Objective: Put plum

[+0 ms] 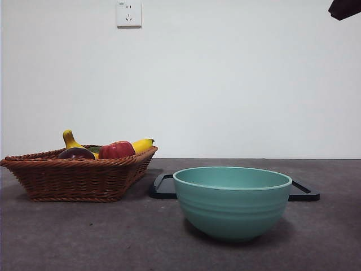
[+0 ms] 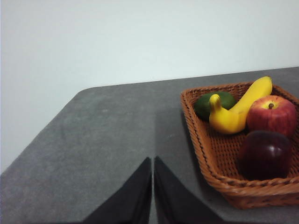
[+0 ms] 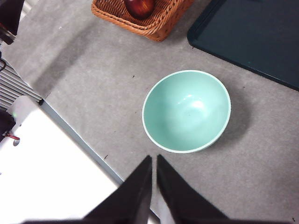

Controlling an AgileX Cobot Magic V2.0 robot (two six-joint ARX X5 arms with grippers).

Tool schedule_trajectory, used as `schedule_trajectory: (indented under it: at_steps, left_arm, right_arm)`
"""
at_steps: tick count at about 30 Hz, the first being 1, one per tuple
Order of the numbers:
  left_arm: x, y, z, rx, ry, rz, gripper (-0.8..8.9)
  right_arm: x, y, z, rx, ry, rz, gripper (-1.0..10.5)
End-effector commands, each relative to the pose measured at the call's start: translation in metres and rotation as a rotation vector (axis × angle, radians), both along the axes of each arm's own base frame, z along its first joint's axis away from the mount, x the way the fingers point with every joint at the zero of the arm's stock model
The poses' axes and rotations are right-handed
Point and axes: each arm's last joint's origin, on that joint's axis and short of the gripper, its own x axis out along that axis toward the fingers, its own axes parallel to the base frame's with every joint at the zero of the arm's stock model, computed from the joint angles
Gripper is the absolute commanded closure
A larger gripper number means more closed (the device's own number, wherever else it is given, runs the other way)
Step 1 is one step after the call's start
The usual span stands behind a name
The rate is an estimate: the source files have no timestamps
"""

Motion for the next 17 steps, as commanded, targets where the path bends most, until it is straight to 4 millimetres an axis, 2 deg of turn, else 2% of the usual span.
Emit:
schedule_trajectory:
  at_steps: [1, 10, 17]
  left_arm:
    - [0.001, 0.0, -0.009, -0.013, 0.038, 0.007, 8.07]
    - [0.0, 0.0, -0.02, -0.031, 0.154, 0.009, 8.07]
    - [0.0, 0.0, -0.02, -0.062, 0.154, 0.012, 8.06]
  right_arm:
    - [0.0, 0.001, 0.004, 0.011, -0.018, 0.01, 9.4]
    - [0.0, 0.001, 0.004, 0.011, -0.018, 0.01, 9.4]
    - [0.0, 0.001, 0.004, 0.011, -0.019, 0.01, 9.4]
